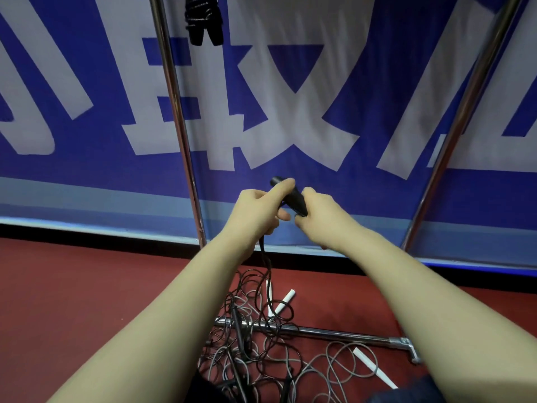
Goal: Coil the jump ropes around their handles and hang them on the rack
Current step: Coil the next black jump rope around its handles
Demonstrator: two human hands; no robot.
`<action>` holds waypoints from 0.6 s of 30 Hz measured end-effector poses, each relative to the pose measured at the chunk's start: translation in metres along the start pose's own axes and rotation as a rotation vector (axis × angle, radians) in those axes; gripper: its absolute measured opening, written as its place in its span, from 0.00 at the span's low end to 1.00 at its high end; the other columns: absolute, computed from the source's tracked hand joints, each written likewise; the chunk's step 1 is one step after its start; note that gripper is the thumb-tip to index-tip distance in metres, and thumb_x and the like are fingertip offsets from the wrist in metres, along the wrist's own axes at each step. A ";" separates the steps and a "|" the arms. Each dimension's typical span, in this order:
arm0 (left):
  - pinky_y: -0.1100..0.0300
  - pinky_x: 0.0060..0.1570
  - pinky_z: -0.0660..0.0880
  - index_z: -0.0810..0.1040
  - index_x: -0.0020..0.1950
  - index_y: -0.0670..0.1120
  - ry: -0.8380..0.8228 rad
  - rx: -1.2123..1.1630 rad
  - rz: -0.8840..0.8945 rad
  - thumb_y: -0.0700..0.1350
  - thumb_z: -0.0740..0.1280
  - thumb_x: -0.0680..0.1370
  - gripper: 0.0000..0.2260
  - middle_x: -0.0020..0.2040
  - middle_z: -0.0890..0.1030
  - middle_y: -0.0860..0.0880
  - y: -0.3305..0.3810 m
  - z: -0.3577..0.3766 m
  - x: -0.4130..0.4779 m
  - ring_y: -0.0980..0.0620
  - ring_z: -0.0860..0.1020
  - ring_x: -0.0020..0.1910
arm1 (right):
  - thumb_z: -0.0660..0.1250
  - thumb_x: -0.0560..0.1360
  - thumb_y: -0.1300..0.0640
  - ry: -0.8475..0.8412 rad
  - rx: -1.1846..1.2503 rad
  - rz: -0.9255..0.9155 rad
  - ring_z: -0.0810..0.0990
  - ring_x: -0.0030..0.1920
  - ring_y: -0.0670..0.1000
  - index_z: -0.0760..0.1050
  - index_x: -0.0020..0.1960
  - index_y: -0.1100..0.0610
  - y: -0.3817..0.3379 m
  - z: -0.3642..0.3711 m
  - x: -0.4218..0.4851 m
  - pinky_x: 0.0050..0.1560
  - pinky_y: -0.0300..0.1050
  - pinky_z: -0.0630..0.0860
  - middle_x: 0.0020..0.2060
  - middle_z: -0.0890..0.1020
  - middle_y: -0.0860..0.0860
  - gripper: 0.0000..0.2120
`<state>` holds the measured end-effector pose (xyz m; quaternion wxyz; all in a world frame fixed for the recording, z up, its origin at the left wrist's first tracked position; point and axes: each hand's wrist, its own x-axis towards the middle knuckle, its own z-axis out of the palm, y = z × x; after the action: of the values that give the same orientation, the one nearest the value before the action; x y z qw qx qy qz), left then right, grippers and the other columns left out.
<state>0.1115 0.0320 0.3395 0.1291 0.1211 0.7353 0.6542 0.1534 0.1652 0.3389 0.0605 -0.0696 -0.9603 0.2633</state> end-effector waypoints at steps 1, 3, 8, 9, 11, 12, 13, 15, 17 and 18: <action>0.62 0.28 0.64 0.81 0.49 0.35 0.035 -0.010 0.006 0.57 0.67 0.77 0.23 0.30 0.79 0.48 -0.001 0.002 0.001 0.55 0.64 0.24 | 0.60 0.79 0.62 0.053 -0.076 -0.017 0.72 0.36 0.57 0.61 0.48 0.58 -0.002 0.004 0.000 0.28 0.47 0.67 0.36 0.69 0.52 0.07; 0.64 0.26 0.63 0.80 0.44 0.36 0.098 -0.016 0.021 0.57 0.67 0.77 0.22 0.28 0.77 0.50 -0.003 0.004 0.003 0.56 0.64 0.22 | 0.59 0.79 0.63 0.127 -0.158 -0.051 0.71 0.38 0.59 0.59 0.49 0.58 -0.007 0.011 -0.001 0.32 0.48 0.65 0.37 0.68 0.52 0.07; 0.64 0.26 0.61 0.77 0.40 0.40 0.062 -0.228 -0.045 0.53 0.69 0.78 0.17 0.27 0.73 0.50 -0.003 0.003 0.005 0.55 0.61 0.22 | 0.59 0.79 0.67 0.226 -0.323 -0.031 0.71 0.37 0.57 0.56 0.51 0.58 -0.013 0.016 0.000 0.35 0.49 0.65 0.36 0.68 0.52 0.11; 0.64 0.26 0.61 0.78 0.43 0.39 0.046 -0.280 -0.062 0.51 0.69 0.79 0.15 0.28 0.73 0.49 -0.003 0.003 0.005 0.55 0.61 0.23 | 0.59 0.78 0.68 0.234 -0.345 -0.020 0.71 0.37 0.57 0.57 0.52 0.58 -0.014 0.017 -0.001 0.35 0.49 0.65 0.34 0.66 0.51 0.11; 0.63 0.27 0.61 0.79 0.47 0.39 0.030 -0.317 -0.074 0.50 0.68 0.79 0.14 0.28 0.74 0.49 -0.002 0.006 0.004 0.55 0.62 0.23 | 0.59 0.77 0.70 0.246 -0.395 -0.003 0.70 0.37 0.56 0.60 0.56 0.59 -0.016 0.016 -0.003 0.36 0.48 0.65 0.32 0.64 0.51 0.13; 0.64 0.26 0.62 0.79 0.47 0.39 0.034 -0.314 -0.073 0.51 0.69 0.79 0.14 0.28 0.74 0.49 -0.002 0.007 0.004 0.55 0.62 0.23 | 0.60 0.76 0.70 0.254 -0.426 -0.004 0.70 0.37 0.56 0.60 0.58 0.60 -0.017 0.016 -0.003 0.36 0.48 0.65 0.33 0.66 0.51 0.14; 0.64 0.26 0.62 0.78 0.45 0.39 0.045 -0.302 -0.074 0.52 0.69 0.78 0.15 0.28 0.73 0.48 -0.002 0.007 0.004 0.55 0.62 0.23 | 0.60 0.76 0.71 0.262 -0.454 -0.007 0.70 0.37 0.56 0.61 0.60 0.61 -0.019 0.017 -0.003 0.37 0.47 0.65 0.35 0.68 0.52 0.16; 0.65 0.25 0.63 0.77 0.42 0.39 0.062 -0.274 -0.081 0.53 0.70 0.78 0.17 0.29 0.72 0.48 -0.004 0.006 0.004 0.56 0.63 0.22 | 0.60 0.77 0.70 0.270 -0.473 0.005 0.71 0.38 0.56 0.61 0.61 0.62 -0.022 0.019 -0.004 0.36 0.47 0.66 0.39 0.71 0.54 0.16; 0.64 0.25 0.63 0.76 0.41 0.40 0.053 -0.245 -0.082 0.53 0.68 0.79 0.17 0.30 0.72 0.48 -0.006 0.002 0.005 0.56 0.63 0.22 | 0.60 0.78 0.66 0.256 -0.454 -0.008 0.71 0.37 0.56 0.60 0.59 0.60 -0.022 0.021 -0.004 0.33 0.47 0.64 0.41 0.74 0.54 0.13; 0.64 0.26 0.63 0.75 0.39 0.40 0.042 -0.224 -0.071 0.53 0.68 0.79 0.17 0.30 0.71 0.48 -0.007 0.000 0.004 0.56 0.63 0.22 | 0.61 0.79 0.63 0.249 -0.426 -0.023 0.71 0.36 0.56 0.59 0.56 0.59 -0.021 0.022 -0.005 0.31 0.47 0.63 0.41 0.76 0.54 0.11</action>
<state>0.1080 0.0328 0.3324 0.1495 0.0664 0.6640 0.7297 0.1527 0.1360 0.3308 0.1652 -0.1019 -0.9800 0.0433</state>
